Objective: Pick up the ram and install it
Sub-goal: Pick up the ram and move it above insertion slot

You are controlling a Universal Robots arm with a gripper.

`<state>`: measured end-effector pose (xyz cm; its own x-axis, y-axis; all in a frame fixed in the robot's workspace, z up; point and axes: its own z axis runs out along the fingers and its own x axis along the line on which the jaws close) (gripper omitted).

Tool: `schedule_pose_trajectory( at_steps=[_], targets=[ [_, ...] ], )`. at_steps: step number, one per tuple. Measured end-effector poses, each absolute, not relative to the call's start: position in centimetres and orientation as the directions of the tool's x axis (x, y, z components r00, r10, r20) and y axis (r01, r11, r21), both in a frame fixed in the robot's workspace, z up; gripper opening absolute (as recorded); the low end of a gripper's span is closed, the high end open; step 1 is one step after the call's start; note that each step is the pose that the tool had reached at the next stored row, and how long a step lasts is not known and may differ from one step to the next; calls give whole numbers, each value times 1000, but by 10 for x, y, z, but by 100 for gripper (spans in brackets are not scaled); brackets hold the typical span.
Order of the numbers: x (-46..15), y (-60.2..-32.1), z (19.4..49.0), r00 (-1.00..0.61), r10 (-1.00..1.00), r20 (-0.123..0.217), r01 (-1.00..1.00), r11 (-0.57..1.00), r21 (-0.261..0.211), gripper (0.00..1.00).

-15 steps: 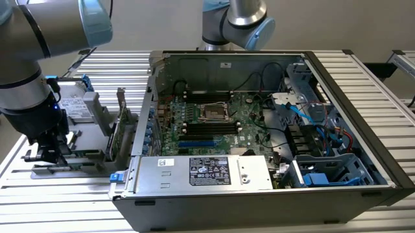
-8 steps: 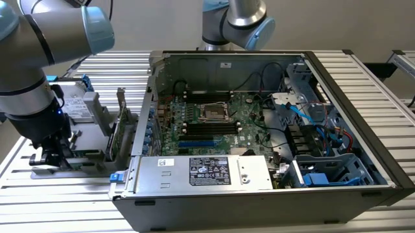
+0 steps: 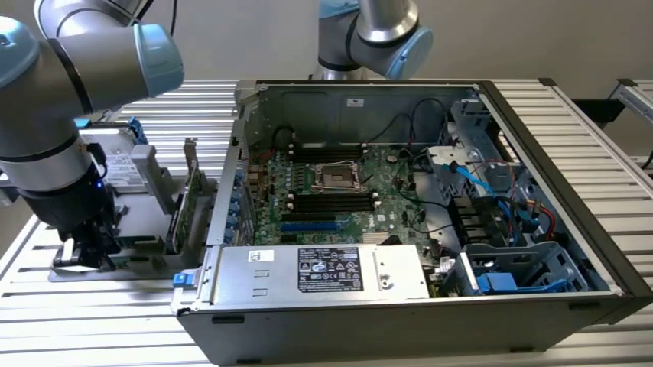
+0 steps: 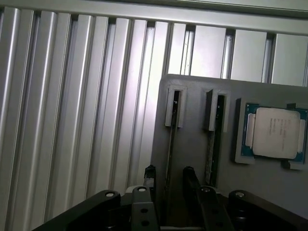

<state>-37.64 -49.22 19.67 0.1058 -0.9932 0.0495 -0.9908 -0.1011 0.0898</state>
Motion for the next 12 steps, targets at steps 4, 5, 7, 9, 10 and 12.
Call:
schedule_pose_trajectory(
  at_steps=[4,5,7,9,10,12],
  targets=[
    [-376,-492,194,106,-993,50,-991,-101,90,36],
    [-376,-492,194,106,-993,49,-991,-101,90,36],
    [-374,-492,194,106,-993,49,-991,-102,90,36],
    [-374,-492,193,106,-993,49,-991,-101,90,36],
    [-374,-492,194,106,-993,49,-991,-101,90,36],
    [-374,-492,194,106,-993,49,-991,-101,90,36]
  ],
)
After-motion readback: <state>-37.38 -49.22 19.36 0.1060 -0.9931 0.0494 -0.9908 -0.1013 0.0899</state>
